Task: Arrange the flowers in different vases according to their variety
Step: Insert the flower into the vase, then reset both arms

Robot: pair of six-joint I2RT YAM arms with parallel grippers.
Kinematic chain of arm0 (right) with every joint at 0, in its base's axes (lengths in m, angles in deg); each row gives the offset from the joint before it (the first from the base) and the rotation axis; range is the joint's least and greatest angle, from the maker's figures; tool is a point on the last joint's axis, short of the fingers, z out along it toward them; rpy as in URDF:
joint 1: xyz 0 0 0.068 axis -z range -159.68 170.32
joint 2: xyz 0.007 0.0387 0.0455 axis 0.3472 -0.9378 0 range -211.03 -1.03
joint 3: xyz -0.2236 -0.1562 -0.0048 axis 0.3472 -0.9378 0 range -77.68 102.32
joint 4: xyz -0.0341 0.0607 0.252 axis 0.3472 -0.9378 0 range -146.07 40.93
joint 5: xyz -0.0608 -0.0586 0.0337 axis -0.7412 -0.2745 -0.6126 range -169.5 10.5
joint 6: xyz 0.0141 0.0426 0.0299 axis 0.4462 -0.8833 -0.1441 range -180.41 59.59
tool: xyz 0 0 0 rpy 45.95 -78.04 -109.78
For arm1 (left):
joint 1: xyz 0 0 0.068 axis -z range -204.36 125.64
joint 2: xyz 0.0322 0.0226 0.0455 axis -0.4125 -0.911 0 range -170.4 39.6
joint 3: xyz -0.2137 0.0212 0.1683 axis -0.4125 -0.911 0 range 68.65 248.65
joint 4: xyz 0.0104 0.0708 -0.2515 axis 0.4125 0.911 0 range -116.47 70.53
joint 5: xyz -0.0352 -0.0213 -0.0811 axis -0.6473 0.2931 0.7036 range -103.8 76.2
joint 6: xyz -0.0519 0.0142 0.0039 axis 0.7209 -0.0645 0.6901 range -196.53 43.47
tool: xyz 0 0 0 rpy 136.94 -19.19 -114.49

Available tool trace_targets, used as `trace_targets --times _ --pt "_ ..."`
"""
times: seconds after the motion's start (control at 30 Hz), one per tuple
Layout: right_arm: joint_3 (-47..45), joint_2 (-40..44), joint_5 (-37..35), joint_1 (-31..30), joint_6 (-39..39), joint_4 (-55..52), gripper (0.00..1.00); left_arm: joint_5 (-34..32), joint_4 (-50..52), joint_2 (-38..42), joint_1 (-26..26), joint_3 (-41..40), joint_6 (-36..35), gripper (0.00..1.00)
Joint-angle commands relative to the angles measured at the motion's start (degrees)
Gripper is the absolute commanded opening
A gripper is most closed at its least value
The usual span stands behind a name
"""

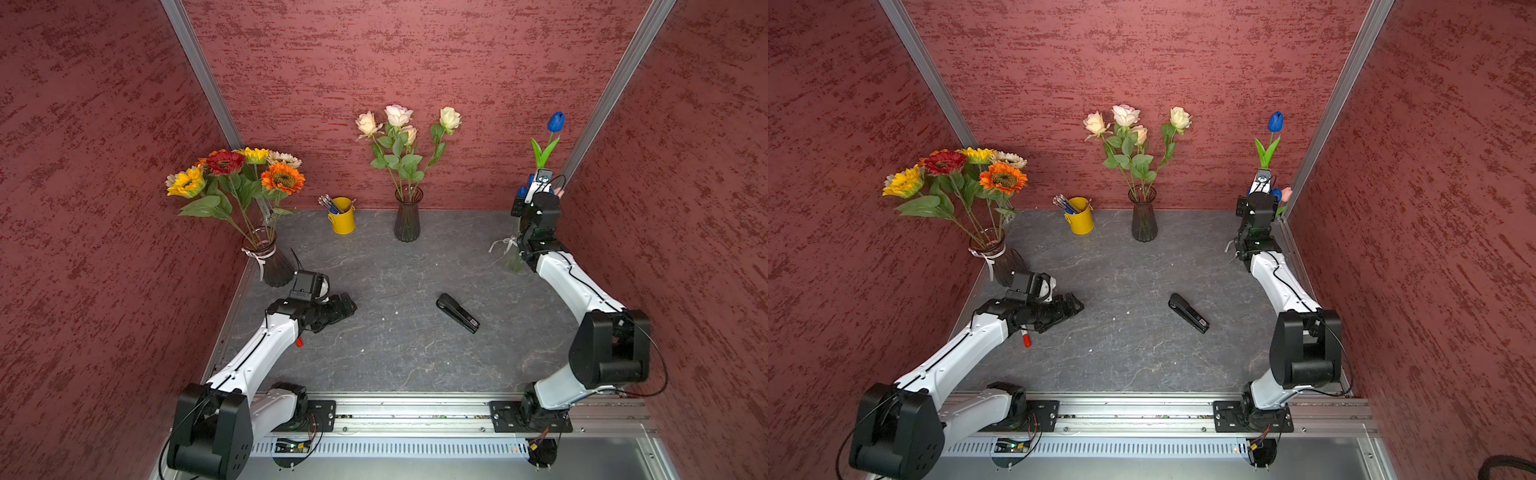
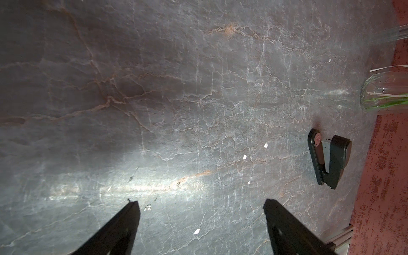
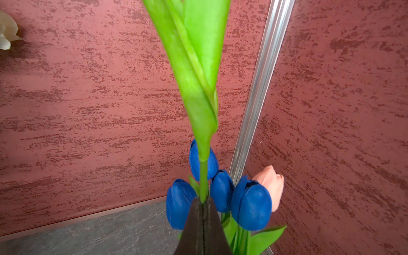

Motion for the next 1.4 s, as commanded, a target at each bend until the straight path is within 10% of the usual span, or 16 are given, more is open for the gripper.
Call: trace_targets --times 0.0,0.17,0.27,0.37,0.87,1.03,1.37 --pt "-2.2 -1.0 -0.2 1.0 0.7 4.3 0.00 0.3 -1.7 -0.6 -0.1 1.3 0.0 0.93" --pt "-4.9 -3.4 -1.8 1.9 0.6 2.4 0.00 0.3 -1.8 -0.2 -0.1 1.0 -0.1 0.93" --pt "-6.7 -1.2 -0.8 1.8 -1.3 -1.5 0.51 0.6 -1.3 0.1 -0.1 1.1 -0.1 0.93" --pt "-9.9 5.5 0.4 1.6 -3.6 -3.6 0.70 0.6 -1.2 1.3 -0.1 0.8 -0.1 0.93" --pt "-17.1 31.5 9.1 -1.0 -16.1 -30.4 0.98 -0.5 -6.6 -5.0 -1.2 8.1 -3.2 1.00" --pt "-26.1 40.2 9.2 -4.0 -18.1 -28.1 0.98 -11.2 -14.6 -2.9 -1.6 7.9 -5.0 1.00" --pt "-40.3 45.0 8.1 -8.5 -22.9 -21.8 0.98 -25.1 -59.9 1.7 -1.5 -11.5 -28.1 1.00"
